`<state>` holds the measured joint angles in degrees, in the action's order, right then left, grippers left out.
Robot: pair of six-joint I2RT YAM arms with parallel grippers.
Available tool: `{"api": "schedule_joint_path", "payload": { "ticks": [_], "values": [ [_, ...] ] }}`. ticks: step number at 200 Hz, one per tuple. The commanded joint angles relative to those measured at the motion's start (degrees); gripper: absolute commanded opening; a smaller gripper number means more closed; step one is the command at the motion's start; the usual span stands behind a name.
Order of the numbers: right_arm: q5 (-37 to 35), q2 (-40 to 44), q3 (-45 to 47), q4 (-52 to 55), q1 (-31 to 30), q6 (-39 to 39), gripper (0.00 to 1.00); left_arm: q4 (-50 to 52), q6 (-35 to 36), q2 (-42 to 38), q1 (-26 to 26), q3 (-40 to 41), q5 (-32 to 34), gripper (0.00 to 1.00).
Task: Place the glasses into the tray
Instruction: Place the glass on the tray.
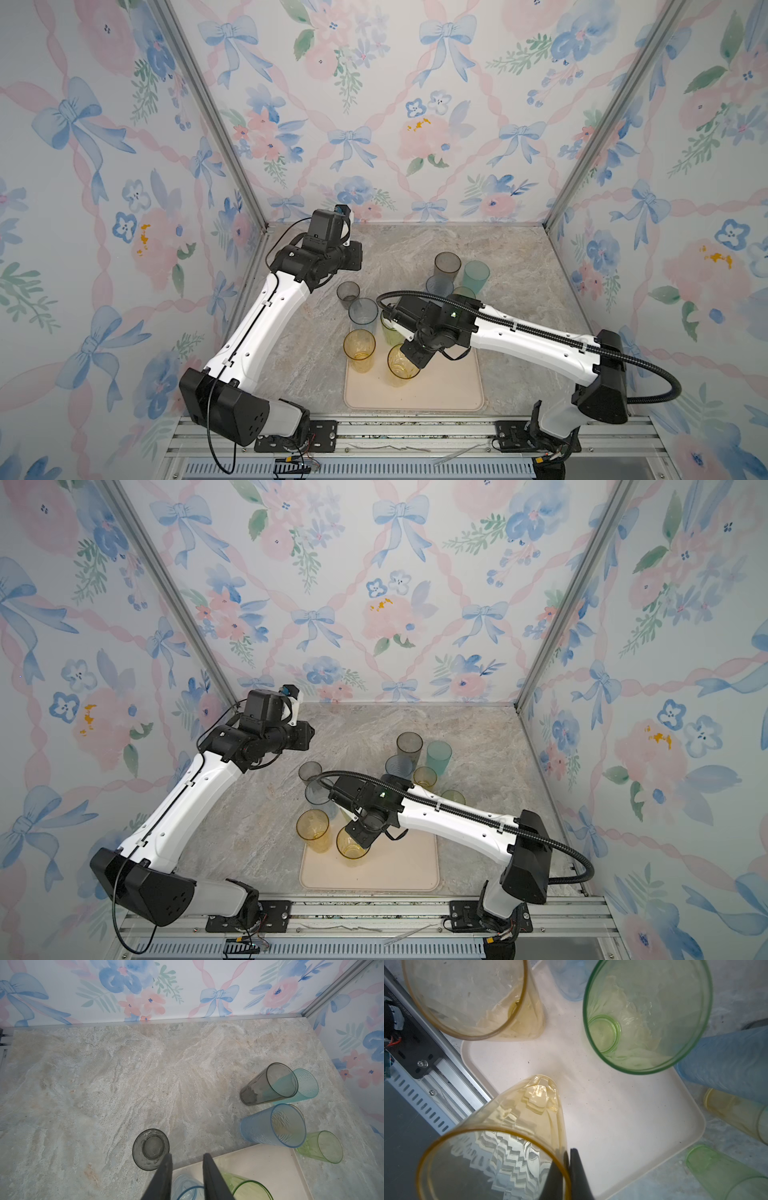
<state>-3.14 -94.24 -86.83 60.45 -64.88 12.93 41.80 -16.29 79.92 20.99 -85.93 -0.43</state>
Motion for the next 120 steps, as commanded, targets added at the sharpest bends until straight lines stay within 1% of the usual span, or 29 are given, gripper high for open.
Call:
{"api": "schedule_joint_path", "payload": {
  "ticks": [1, 40, 120],
  "values": [
    [1.0, -2.7, -3.5, 0.5, 0.7, -1.2, 0.00, -0.1, 0.3, -1.3, 0.1, 0.9, 0.6, 0.29],
    [1.7, -6.1, -5.5, 1.6, 2.3, -1.7, 0.00, 0.0, 1.0, -1.0, -0.1, 1.1, 0.0, 0.29],
    [2.1, -8.0, -6.7, 2.0, 4.5, -2.5, 0.00, 0.0, 1.8, -0.8, -0.9, 1.3, -0.3, 0.29]
  ]
}}
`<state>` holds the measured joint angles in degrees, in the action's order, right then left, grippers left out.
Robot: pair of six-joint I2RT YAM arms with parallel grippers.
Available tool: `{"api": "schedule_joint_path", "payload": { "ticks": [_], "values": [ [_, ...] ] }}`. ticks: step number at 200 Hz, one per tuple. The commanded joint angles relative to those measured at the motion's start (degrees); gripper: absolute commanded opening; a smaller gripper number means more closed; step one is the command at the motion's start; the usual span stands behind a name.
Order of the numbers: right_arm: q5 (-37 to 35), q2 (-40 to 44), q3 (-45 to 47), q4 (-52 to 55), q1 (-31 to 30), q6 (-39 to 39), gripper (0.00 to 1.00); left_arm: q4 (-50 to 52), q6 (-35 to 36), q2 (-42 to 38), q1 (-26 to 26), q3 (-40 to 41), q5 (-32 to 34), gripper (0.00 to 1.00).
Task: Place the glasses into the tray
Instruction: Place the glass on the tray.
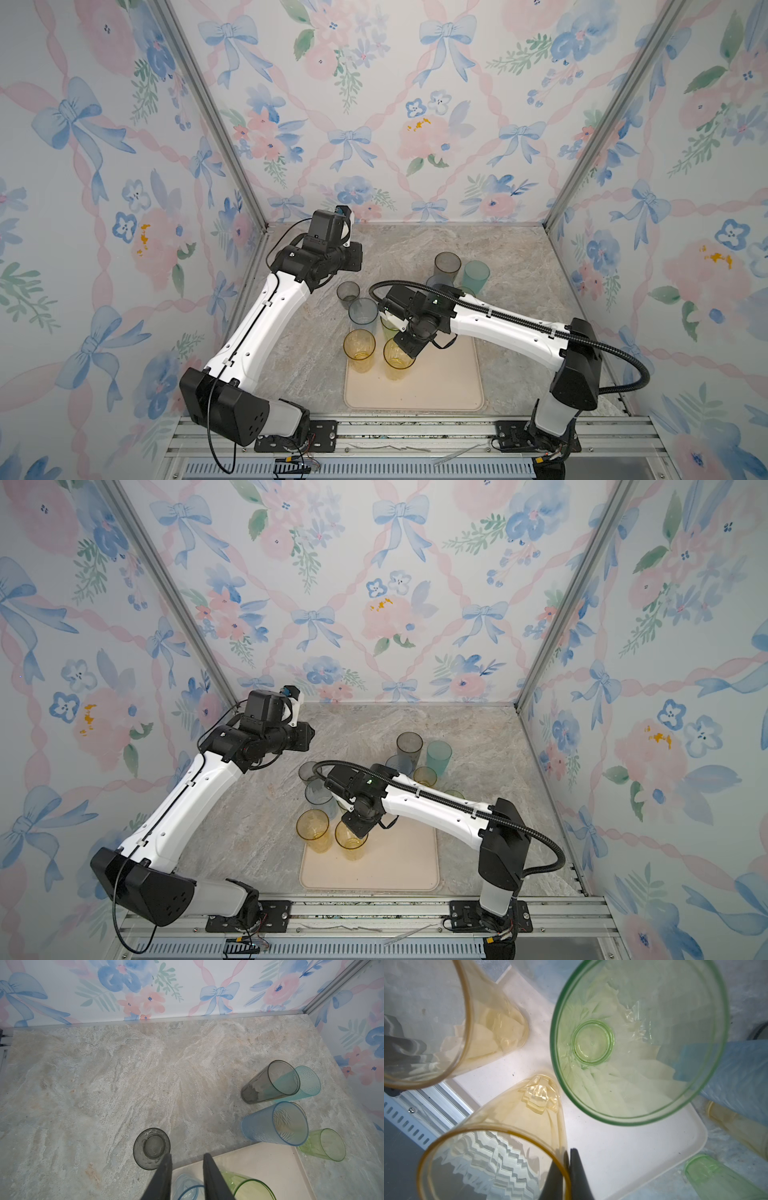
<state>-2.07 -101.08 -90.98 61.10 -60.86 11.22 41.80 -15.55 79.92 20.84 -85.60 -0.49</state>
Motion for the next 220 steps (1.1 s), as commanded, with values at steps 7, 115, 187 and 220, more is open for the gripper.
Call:
{"api": "schedule_joint_path", "payload": {
  "ticks": [7, 115, 187, 220],
  "values": [
    [1.2, -1.5, -2.7, 1.3, 0.5, -0.9, 0.00, 0.0, 1.1, -0.8, -0.8, 0.9, -0.1, 0.29],
    [0.7, -4.4, -4.9, 2.1, 0.5, -0.7, 0.01, 0.0, 2.3, -0.3, -2.6, 0.9, -1.5, 0.29],
    [-0.1, -5.4, -6.1, 2.7, 0.7, -0.2, 0.07, 0.0, 3.2, -0.1, -3.6, 1.2, -2.4, 0.29],
    [-0.2, -5.9, -6.7, 2.7, 0.8, 0.0, 0.08, 0.0, 3.5, 0.1, -4.1, 1.1, -2.7, 0.29]
  ]
}}
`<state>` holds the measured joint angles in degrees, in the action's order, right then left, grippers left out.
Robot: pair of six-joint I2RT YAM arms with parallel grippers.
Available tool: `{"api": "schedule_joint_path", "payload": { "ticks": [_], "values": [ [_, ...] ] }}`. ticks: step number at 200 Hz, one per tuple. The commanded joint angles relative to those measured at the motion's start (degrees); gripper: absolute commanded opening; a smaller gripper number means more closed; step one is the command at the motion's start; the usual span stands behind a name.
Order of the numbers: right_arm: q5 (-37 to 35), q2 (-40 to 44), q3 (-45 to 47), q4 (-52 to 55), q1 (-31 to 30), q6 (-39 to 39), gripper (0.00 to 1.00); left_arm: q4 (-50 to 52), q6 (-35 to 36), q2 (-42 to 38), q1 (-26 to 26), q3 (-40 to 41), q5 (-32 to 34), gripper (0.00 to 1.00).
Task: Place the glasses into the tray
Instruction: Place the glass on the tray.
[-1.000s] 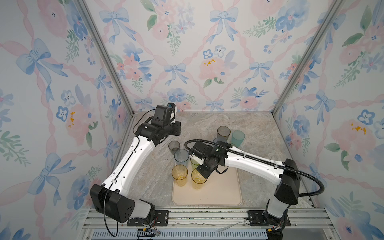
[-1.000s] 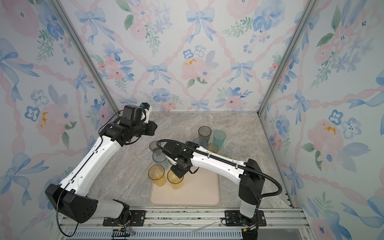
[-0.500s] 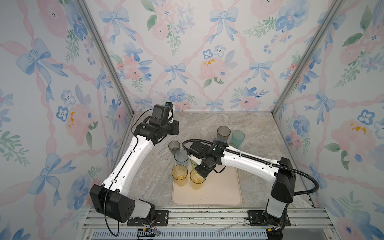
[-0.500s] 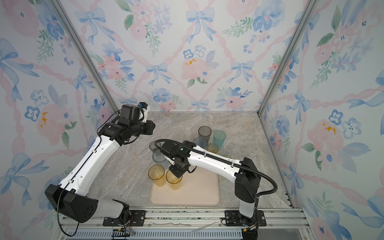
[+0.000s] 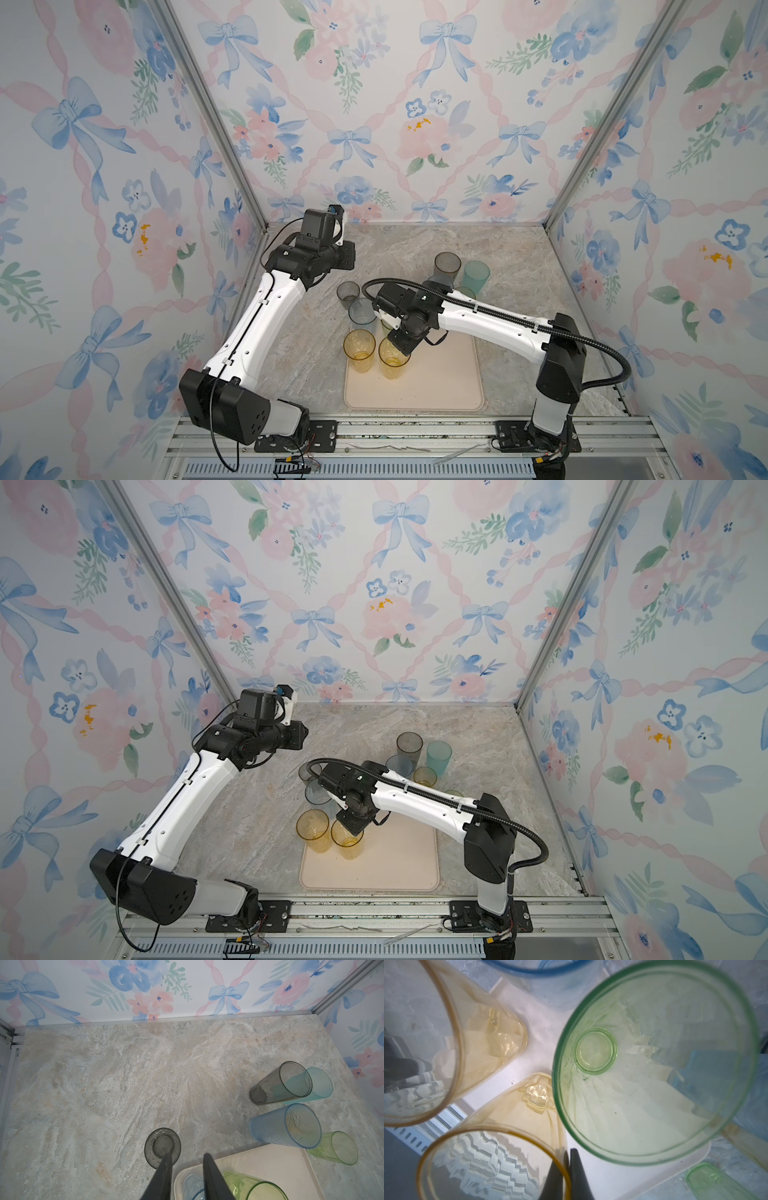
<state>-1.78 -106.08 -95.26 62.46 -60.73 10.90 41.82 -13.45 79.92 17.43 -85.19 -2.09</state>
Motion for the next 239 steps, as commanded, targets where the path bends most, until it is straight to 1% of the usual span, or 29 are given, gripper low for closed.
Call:
{"api": "schedule_joint_path", "payload": {
  "ticks": [1, 17, 103, 143, 161, 205, 230, 239],
  "values": [
    [-0.5, -0.9, -2.4, 1.4, 0.7, 0.4, 0.08, 0.0, 1.4, 0.1, -0.6, 0.7, -1.1, 0.29],
    [-0.5, -0.9, -2.5, 1.4, 0.7, 0.4, 0.13, -0.1, 1.6, 0.0, -0.8, 0.6, -1.2, 0.29],
    [-0.4, -0.9, -3.8, 2.0, 0.8, 0.6, 0.27, 0.0, 2.0, 0.1, -1.3, 0.6, -1.7, 0.29],
    [-0.6, 0.6, -4.0, 2.7, 0.8, 1.0, 0.37, 0.0, 2.0, 0.6, -1.3, 0.7, -2.1, 0.30],
    [-0.8, 2.0, -3.9, 2.8, 0.9, 1.4, 0.41, 0.0, 2.0, 0.8, -1.3, 0.6, -2.2, 0.31],
    [-0.4, 7.0, -4.2, 4.0, 2.3, 2.5, 0.43, 0.0, 1.6, 1.8, -1.1, 0.5, -3.1, 0.32],
    [0.4, 11.0, -4.7, 4.8, 4.6, 3.6, 0.47, 0.0, 1.3, 2.9, -0.3, 0.1, -3.5, 0.31],
    [0.8, 14.2, -4.6, 5.1, 6.1, 4.1, 0.48, 0.0, 1.2, 3.4, 0.2, -0.1, -3.6, 0.31]
  ]
}}
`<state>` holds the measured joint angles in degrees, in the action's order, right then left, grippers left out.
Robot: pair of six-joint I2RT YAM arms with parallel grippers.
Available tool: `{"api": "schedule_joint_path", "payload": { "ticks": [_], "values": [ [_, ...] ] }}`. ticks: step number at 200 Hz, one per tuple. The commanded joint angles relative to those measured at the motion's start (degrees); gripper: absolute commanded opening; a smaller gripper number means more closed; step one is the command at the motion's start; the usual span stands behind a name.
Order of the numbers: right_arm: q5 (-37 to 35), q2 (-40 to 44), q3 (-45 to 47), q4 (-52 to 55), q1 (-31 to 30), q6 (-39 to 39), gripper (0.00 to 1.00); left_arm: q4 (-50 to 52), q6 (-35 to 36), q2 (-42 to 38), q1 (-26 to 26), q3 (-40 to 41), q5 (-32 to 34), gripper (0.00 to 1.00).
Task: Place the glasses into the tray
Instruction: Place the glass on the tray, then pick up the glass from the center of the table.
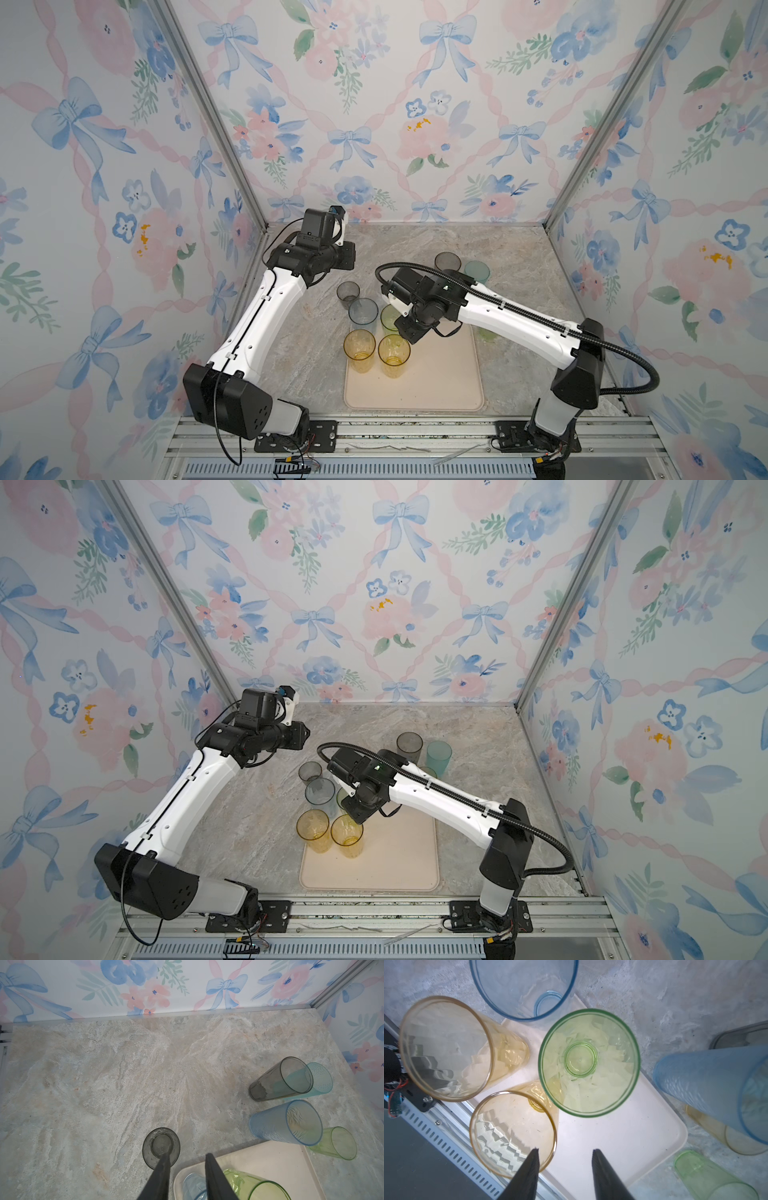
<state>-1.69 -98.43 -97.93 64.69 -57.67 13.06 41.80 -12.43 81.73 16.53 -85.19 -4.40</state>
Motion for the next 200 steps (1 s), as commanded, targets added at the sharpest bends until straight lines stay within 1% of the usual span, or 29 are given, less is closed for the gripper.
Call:
{"api": "schedule_joint_path", "payload": {
  "ticks": [1, 15, 34, 48, 74, 101, 130, 182, 188, 200],
  "values": [
    [0.7, 6.8, -1.9, 2.9, 3.2, 2.0, 0.48, 0.0, 0.2, 1.7, 1.1, -0.2, -1.2, 0.31],
    [0.4, 10.1, -1.4, 3.4, 6.1, 2.7, 0.49, 0.0, 0.1, 2.9, 2.4, -0.9, -1.4, 0.30],
    [-1.8, 15.0, 0.1, 3.7, 11.4, 3.4, 0.50, 0.1, -0.1, 5.4, 5.0, -2.5, -2.7, 0.22],
    [-2.5, 18.6, 2.1, 3.4, 16.1, 3.6, 0.52, 0.1, -0.3, 7.7, 7.4, -3.9, -3.5, 0.24],
    [-0.5, 23.4, 5.5, 2.7, 26.1, 3.3, 0.54, 0.1, -0.6, 12.6, 12.2, -7.0, -4.1, 0.25],
    [0.6, 25.8, 8.6, 1.3, 32.2, 2.7, 0.55, 0.2, -0.8, 18.1, 16.9, -11.2, -4.3, 0.26],
    [2.3, 26.5, 11.1, -0.2, 34.8, 2.8, 0.55, 0.2, -0.8, 23.3, 19.7, -15.9, -3.6, 0.28],
    [3.5, 26.9, 12.8, -1.6, 36.9, 2.6, 0.55, 0.3, -0.8, 29.0, 21.0, -20.5, -4.6, 0.32],
    [3.7, 26.8, 12.9, -1.7, 37.2, 2.5, 0.55, 0.2, -0.7, 29.4, 21.1, -20.9, -4.6, 0.38],
    [3.9, 26.9, 13.0, -1.9, 37.7, 2.4, 0.55, 0.2, 0.0, 30.3, 21.4, -21.5, -4.9, 0.39]
  ]
}}
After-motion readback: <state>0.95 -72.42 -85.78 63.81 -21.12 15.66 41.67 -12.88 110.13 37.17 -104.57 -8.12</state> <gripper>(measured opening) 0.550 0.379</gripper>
